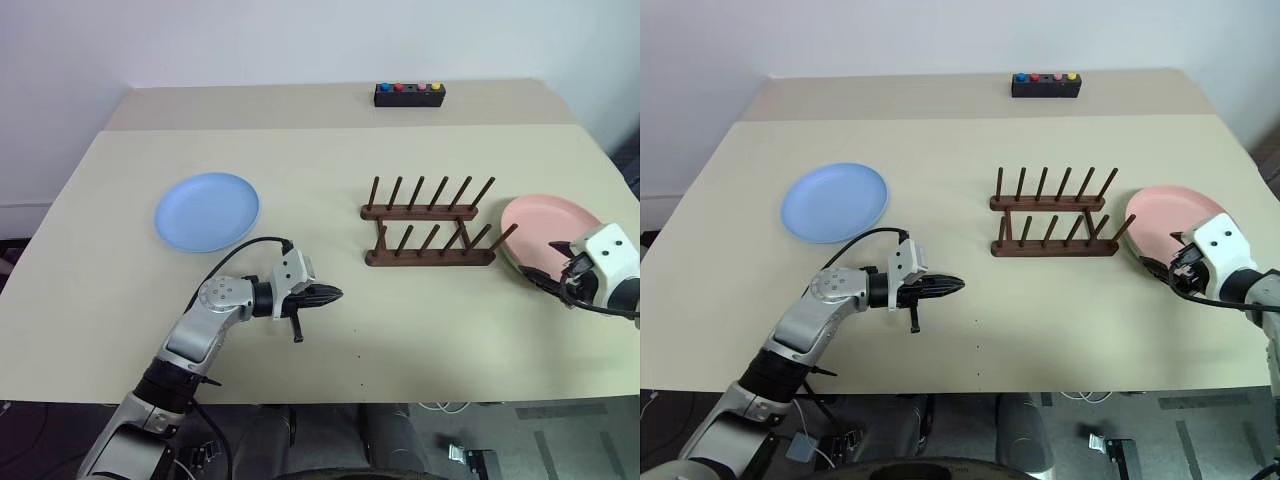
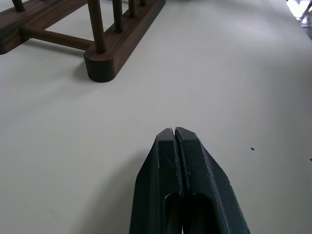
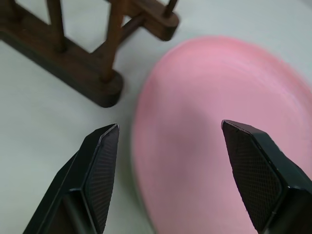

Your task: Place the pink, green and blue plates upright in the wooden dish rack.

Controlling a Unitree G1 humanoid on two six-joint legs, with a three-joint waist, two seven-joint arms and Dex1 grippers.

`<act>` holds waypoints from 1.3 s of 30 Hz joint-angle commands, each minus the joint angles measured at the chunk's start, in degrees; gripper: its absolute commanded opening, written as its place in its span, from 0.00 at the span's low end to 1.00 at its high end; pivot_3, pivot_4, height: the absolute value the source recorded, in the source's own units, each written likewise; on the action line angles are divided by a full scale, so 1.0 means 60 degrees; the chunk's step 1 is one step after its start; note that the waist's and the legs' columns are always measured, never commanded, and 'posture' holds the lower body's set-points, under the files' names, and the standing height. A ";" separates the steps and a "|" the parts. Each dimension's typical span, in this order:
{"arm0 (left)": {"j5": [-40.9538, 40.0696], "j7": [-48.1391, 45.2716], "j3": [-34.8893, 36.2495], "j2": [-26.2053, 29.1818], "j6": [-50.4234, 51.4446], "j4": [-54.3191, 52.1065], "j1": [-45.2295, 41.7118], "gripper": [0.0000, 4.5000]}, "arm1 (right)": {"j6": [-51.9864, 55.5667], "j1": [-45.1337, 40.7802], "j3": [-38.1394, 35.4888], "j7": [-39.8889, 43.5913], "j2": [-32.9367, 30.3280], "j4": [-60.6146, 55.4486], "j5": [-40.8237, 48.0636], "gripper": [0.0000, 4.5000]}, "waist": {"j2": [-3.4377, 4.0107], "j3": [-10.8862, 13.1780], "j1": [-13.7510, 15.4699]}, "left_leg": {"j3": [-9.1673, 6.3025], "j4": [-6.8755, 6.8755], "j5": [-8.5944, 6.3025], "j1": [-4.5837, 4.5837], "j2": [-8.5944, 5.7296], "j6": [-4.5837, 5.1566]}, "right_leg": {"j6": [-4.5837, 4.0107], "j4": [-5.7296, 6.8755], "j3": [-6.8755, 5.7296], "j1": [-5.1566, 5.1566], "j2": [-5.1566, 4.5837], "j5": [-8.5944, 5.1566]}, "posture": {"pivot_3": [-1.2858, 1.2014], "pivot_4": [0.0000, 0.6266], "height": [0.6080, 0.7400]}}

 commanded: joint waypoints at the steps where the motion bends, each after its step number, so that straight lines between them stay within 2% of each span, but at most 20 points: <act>1: -0.0015 0.0008 0.0068 0.0008 -0.0103 -0.0300 -0.0045 0.00 | -0.0110 -0.0144 -0.0117 -0.0091 0.0059 0.0021 0.0065 0.76 | 0.0000 0.0000 0.0001 | 0.0000 0.0000 0.0000 0.0000 0.0000 0.0000 | 0.0000 0.0000 0.0000 0.0000 0.0000 0.0000 | 0.52 0.24 1.00; 19: 0.0017 0.0048 0.0068 -0.0018 -0.0148 -0.0232 -0.0101 0.00 | 0.0069 -0.0449 -0.0166 -0.0489 0.0299 0.0428 0.0167 0.76 | 0.0001 0.0000 -0.0004 | 0.0000 -0.0001 0.0000 0.0000 0.0000 0.0000 | 0.0000 0.0000 0.0000 -0.0002 0.0000 0.0000 | 0.52 0.24 1.00; 22: 0.0030 0.0052 0.0062 -0.0021 -0.0157 -0.0214 -0.0109 0.00 | 0.0302 -0.0524 -0.0232 -0.0522 0.0376 0.0448 0.0353 0.57 | 0.0001 0.0000 -0.0005 | 0.0000 -0.0001 0.0000 0.0000 0.0000 0.0000 | 0.0000 0.0000 0.0000 -0.0001 0.0000 0.0000 | 0.52 0.24 1.00; 27: 0.0040 0.0070 0.0066 -0.0028 -0.0157 -0.0201 -0.0120 0.00 | 0.1139 -0.0689 -0.0370 -0.0601 0.0491 0.0361 0.0822 0.01 | 0.0001 0.0000 -0.0001 | 0.0000 -0.0001 0.0000 0.0000 0.0000 0.0000 | 0.0000 0.0000 0.0000 -0.0001 0.0000 0.0000 | 0.52 0.24 1.00; 39: 0.0049 0.0094 0.0068 -0.0005 -0.0183 -0.0219 -0.0103 0.00 | 0.1444 -0.0670 -0.0682 -0.0820 0.0626 0.0138 0.1181 0.01 | 0.0001 0.0000 0.0005 | -0.0001 -0.0001 0.0000 0.0000 0.0000 0.0000 | 0.0000 0.0000 -0.0001 -0.0001 0.0000 0.0000 | 0.52 0.24 1.00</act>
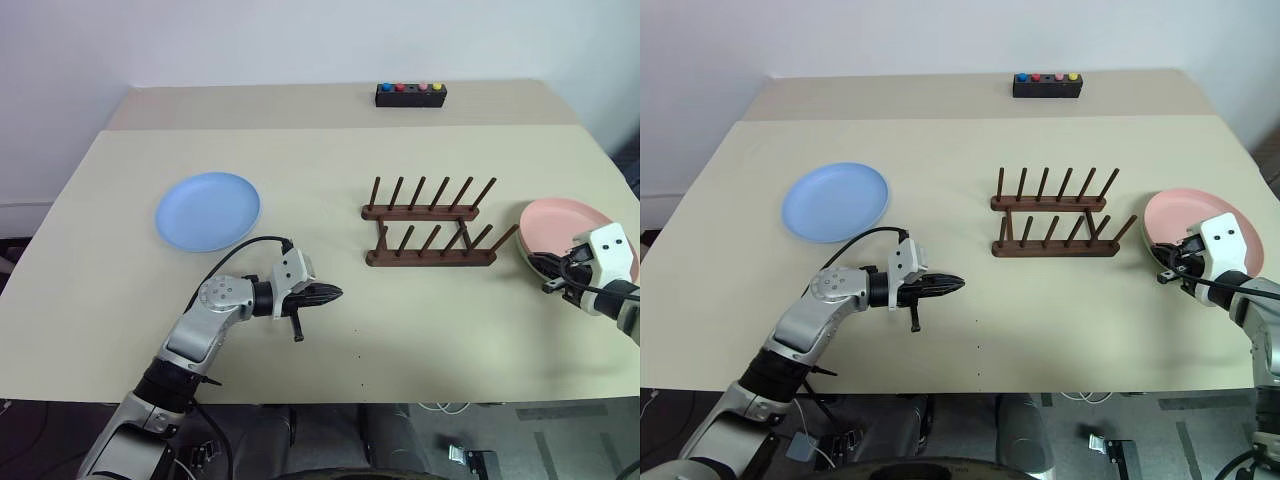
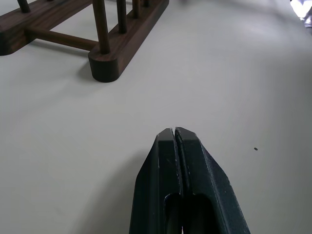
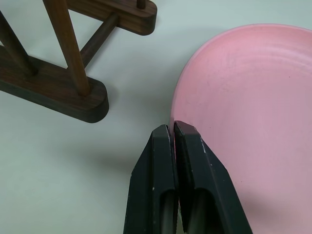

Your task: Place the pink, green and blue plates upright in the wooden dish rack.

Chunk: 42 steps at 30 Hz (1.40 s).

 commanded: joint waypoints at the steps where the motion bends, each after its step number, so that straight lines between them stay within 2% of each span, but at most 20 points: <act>1: 0.0035 0.0018 0.0070 0.0004 -0.0165 -0.0228 -0.0085 0.00 | -0.0202 -0.0006 -0.0587 -0.0088 -0.0038 -0.0413 0.0207 0.01 | 0.0000 0.0000 0.0001 | 0.0000 0.0000 0.0000 0.0000 0.0000 0.0000 | 0.0000 0.0000 0.0000 0.0000 0.0000 0.0000 | 0.52 0.24 1.00; 15: 0.0019 -0.0014 0.0044 -0.0013 -0.0179 -0.0200 -0.0088 0.00 | -0.0417 0.0531 -0.1810 -0.0209 -0.0229 -0.2351 0.0377 0.01 | 0.0001 -0.0001 -0.0007 | 0.0000 -0.0003 0.0000 -0.0001 0.0000 0.0000 | 0.0000 0.0000 0.0000 -0.0003 0.0000 0.0000 | 0.52 0.24 1.00; 21: 0.0028 -0.0052 0.0027 -0.0061 -0.0233 -0.0066 -0.0200 0.00 | -0.0188 0.0056 -0.2280 -0.0209 -0.0417 -0.3220 0.0901 0.01 | 0.0002 0.0000 -0.0004 | 0.0001 -0.0001 0.0000 -0.0002 0.0000 0.0000 | 0.0000 0.0000 0.0000 -0.0001 0.0000 0.0000 | 0.52 0.24 1.00; 26: 0.0035 -0.0102 0.0040 -0.0063 -0.0295 0.0033 -0.0245 0.00 | 0.0897 -0.1413 -0.2850 -0.0059 -0.0409 -0.4179 0.3262 0.01 | 0.0004 0.0001 -0.0034 | 0.0001 -0.0006 0.0000 -0.0002 0.0003 0.0000 | 0.0000 0.0000 0.0001 -0.0005 0.0000 0.0000 | 0.52 0.24 1.00; 28: 0.0046 -0.0117 0.0045 -0.0087 -0.0335 0.0108 -0.0284 0.00 | 0.1247 -0.1749 -0.2887 -0.0099 -0.0431 -0.4283 0.3774 0.01 | -0.0003 0.0003 0.0001 | -0.0002 -0.0007 0.0000 -0.0003 0.0004 0.0000 | 0.0000 0.0000 -0.0002 -0.0004 0.0001 0.0000 | 0.52 0.24 1.00; 34: -0.0382 -0.0238 0.0376 -0.0191 -0.0436 -0.0037 -0.0383 0.00 | 0.3110 -0.3535 -0.2807 -0.1033 -0.0338 -0.4186 0.6926 0.01 | -0.0002 0.0005 0.0026 | -0.0007 -0.0001 0.0000 -0.0016 0.0001 0.0001 | -0.0002 -0.0004 -0.0006 -0.0007 -0.0004 0.0001 | 0.52 0.24 1.00; 42: -0.0307 -0.0183 0.0400 -0.0143 -0.0447 -0.0145 -0.0226 0.00 | 0.4108 -0.3873 -0.2834 -0.2703 0.0524 -0.3707 0.9772 0.01 | -0.0002 0.0004 0.0027 | -0.0010 -0.0006 -0.0001 -0.0022 0.0003 0.0003 | -0.0003 -0.0003 -0.0008 -0.0016 -0.0002 0.0000 | 0.52 0.24 1.00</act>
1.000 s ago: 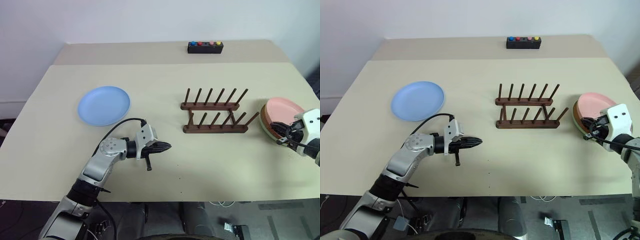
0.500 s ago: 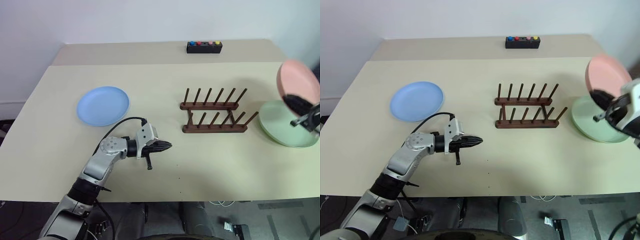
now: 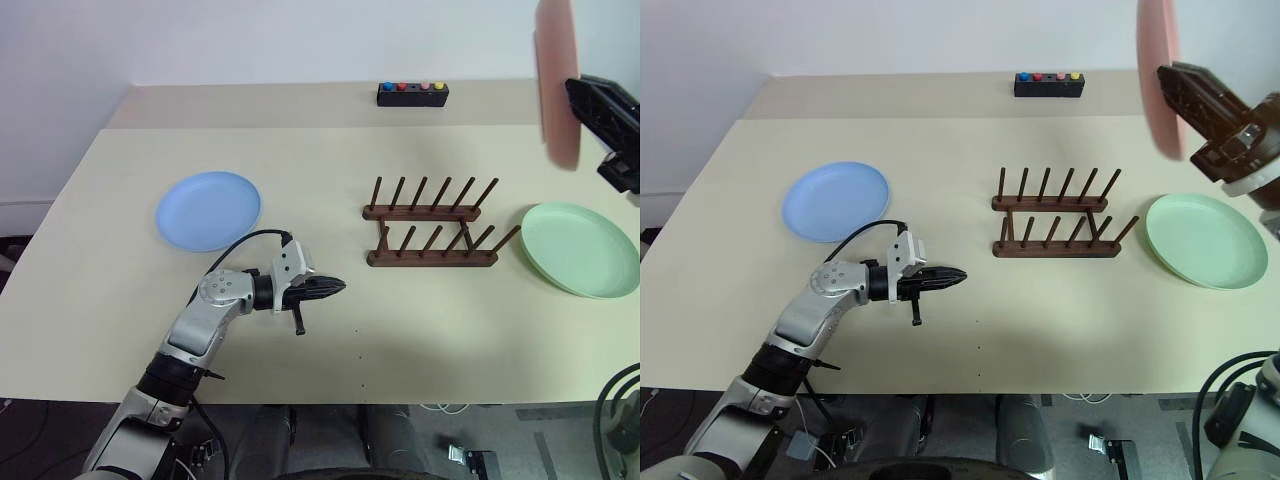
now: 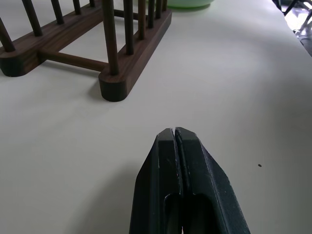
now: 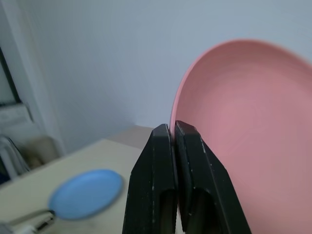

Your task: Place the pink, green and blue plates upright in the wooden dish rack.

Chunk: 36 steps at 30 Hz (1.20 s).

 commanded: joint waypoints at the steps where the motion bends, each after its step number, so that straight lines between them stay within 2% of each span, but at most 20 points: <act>1: -0.0122 0.0023 0.0199 0.0029 -0.0167 -0.0431 0.0054 0.00 | 0.0085 -0.0136 -0.0280 -0.0600 0.0160 0.0036 0.1218 0.01 | 0.0000 0.0000 -0.0005 | 0.0000 -0.0002 0.0000 0.0000 0.0000 0.0000 | 0.0000 0.0001 0.0000 -0.0002 0.0000 0.0000 | 0.52 0.24 1.00; 5: -0.0412 -0.0033 0.0384 0.0047 0.0047 -0.0667 0.0087 0.00 | 0.0064 0.0157 -0.0243 -0.0990 0.0376 0.0094 0.1912 0.01 | 0.0001 0.0000 -0.0006 | 0.0000 -0.0004 0.0000 -0.0003 0.0001 0.0000 | 0.0000 0.0001 0.0000 -0.0007 0.0001 0.0000 | 0.52 0.24 1.00; 16: -0.1492 -0.0296 0.1005 0.0108 0.0547 -0.1392 -0.0200 0.00 | -0.0061 0.0687 -0.0153 -0.1164 0.0447 0.0370 0.2515 0.01 | 0.0002 0.0000 -0.0013 | 0.0001 -0.0002 0.0000 -0.0009 0.0001 0.0000 | 0.0000 0.0001 0.0000 -0.0011 0.0003 0.0000 | 0.52 0.24 1.00; 36: -0.1276 -0.0146 0.0855 0.0270 0.0542 -0.1412 -0.0135 0.00 | 0.0021 0.0964 -0.0037 -0.1060 0.0465 0.1051 0.2626 0.01 | 0.0003 0.0000 -0.0014 | 0.0001 -0.0002 0.0000 -0.0013 0.0001 0.0000 | 0.0000 0.0001 0.0000 -0.0016 0.0005 0.0000 | 0.52 0.24 1.00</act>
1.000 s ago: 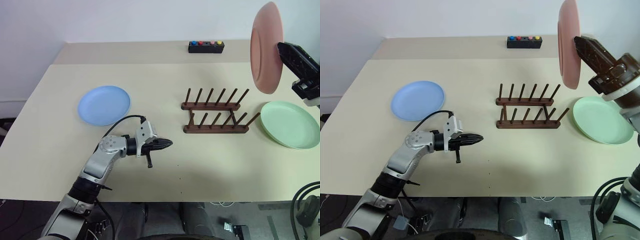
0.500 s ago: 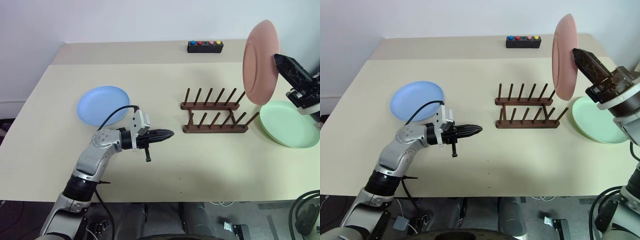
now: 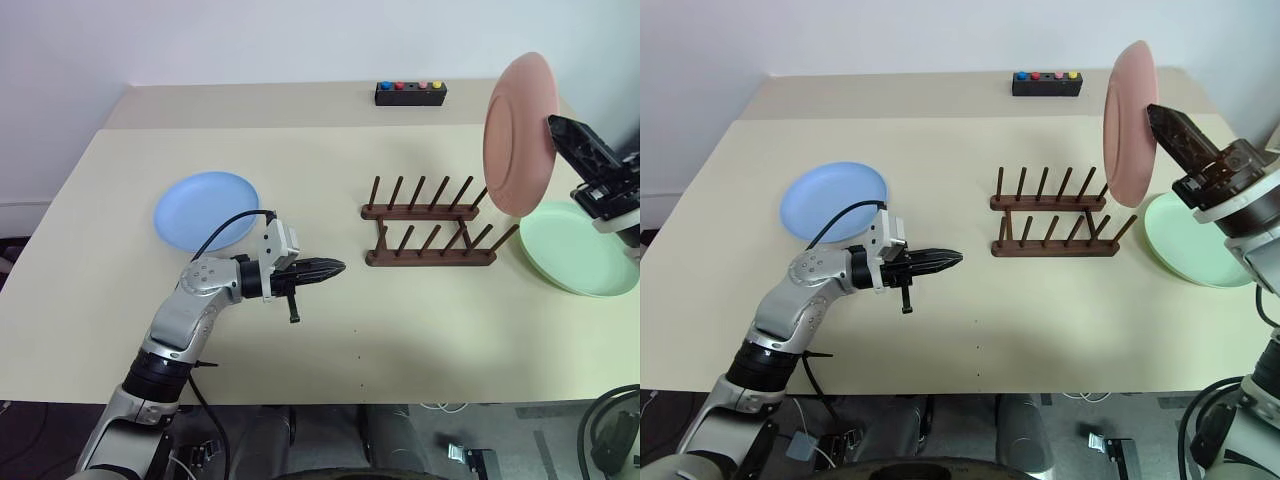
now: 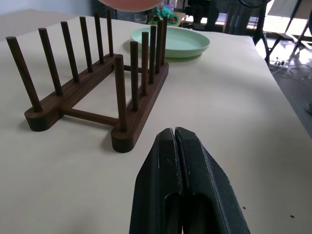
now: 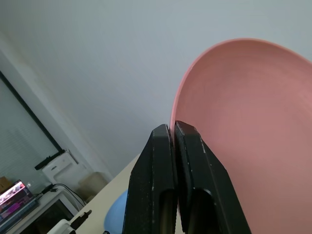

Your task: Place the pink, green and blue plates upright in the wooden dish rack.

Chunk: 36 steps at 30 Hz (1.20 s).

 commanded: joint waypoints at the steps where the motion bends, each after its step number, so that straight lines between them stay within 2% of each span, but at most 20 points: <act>1: -0.0001 0.0057 0.0015 0.0037 -0.0013 -0.0276 -0.0021 0.00 | -0.0133 0.0026 -0.0092 0.0136 0.0002 -0.0004 0.0116 0.01 | 0.0000 0.0000 0.0002 | 0.0000 0.0001 0.0000 -0.0002 0.0000 0.0000 | 0.0000 0.0000 0.0000 -0.0001 0.0000 0.0000 | 0.52 0.24 1.00; 36: 0.0009 0.0144 -0.0120 0.0183 0.0016 -0.0351 0.0042 0.00 | 0.0254 0.0730 -0.0317 0.0732 -0.0335 0.0422 0.0770 0.01 | 0.0000 0.0000 0.0003 | 0.0000 0.0004 0.0000 -0.0001 0.0000 0.0000 | 0.0000 -0.0001 0.0000 0.0002 0.0000 0.0000 | 0.52 0.24 1.00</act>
